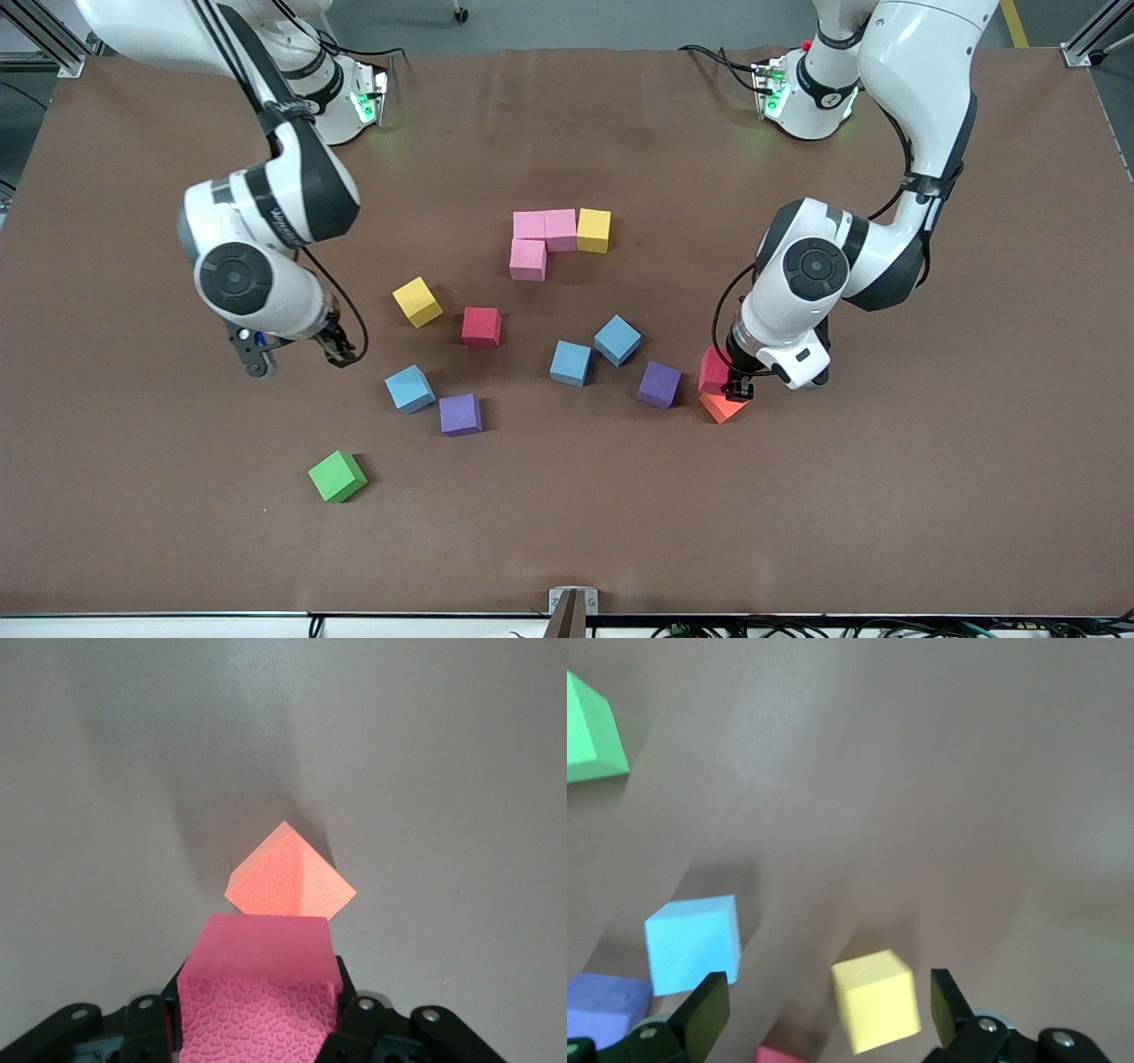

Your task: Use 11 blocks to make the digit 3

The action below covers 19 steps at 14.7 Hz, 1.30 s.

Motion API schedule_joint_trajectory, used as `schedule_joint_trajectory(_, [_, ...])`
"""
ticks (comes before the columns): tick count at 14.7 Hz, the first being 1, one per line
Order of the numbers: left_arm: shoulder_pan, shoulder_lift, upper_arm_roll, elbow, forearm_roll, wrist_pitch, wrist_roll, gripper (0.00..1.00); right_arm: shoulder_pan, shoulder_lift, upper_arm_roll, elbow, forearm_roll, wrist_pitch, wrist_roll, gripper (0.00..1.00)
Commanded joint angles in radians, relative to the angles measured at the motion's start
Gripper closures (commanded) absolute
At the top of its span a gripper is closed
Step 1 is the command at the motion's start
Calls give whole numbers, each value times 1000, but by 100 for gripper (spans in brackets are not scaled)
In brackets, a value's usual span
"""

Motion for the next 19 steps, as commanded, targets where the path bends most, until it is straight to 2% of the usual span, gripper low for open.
schedule_joint_trajectory(1, [-2,8,-1,14,20,4,-18,66,40,34,0,4,8,48,157,0])
schedule_joint_trajectory(5, [-2,9,-1,14,20,4,-18,66,106,77,2,4,9,129,372,0])
schedule_joint_trajectory(10, [-2,9,-1,14,20,9,-18,66,172,144,2,5,8,215,536,0])
schedule_joint_trajectory(19, [-3,9,-1,14,20,10,-18,66,234,198,0,2,-2,269,633,0])
